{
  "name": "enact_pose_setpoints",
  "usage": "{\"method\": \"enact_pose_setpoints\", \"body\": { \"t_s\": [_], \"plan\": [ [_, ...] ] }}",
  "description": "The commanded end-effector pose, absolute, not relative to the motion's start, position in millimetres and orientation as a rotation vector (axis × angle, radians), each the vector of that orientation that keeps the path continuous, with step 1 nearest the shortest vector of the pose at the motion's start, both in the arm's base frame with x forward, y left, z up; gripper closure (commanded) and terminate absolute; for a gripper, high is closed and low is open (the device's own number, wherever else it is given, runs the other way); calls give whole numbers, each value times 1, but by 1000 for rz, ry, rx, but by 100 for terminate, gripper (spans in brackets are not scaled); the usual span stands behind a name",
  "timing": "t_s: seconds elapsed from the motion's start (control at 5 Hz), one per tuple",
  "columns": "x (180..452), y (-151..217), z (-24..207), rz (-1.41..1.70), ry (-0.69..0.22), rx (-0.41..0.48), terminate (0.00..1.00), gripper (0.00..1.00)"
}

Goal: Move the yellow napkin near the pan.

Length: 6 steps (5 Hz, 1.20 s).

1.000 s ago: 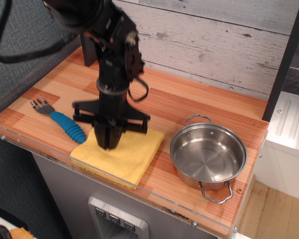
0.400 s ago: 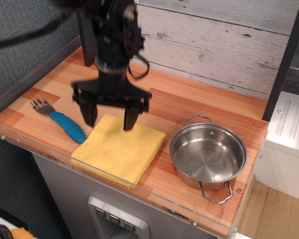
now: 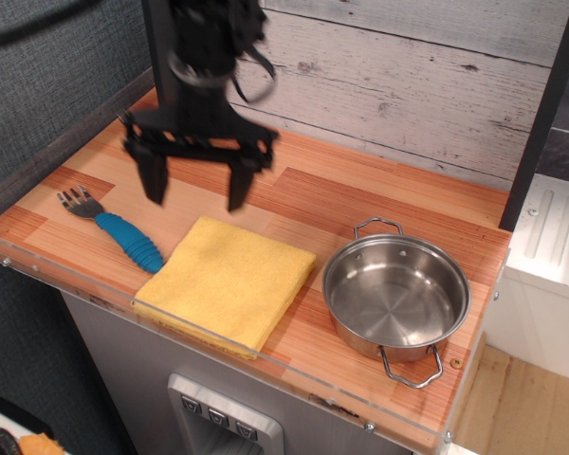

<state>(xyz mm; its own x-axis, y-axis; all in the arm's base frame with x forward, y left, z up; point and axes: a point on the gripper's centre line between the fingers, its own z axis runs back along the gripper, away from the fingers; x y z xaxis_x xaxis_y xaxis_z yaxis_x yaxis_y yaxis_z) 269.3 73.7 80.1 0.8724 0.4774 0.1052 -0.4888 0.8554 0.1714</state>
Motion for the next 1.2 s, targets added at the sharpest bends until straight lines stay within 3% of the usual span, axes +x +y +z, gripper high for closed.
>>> {"method": "enact_pose_setpoints", "body": {
  "t_s": [0.0,0.4,0.8,1.0],
  "plan": [
    [280,106,115,587,-91,234,0,0],
    [263,147,135,719,-113,254,0,0],
    [234,178,155,868,-78,200,0,0],
    [224,183,163,904,-20,164,100,0]
  ]
}}
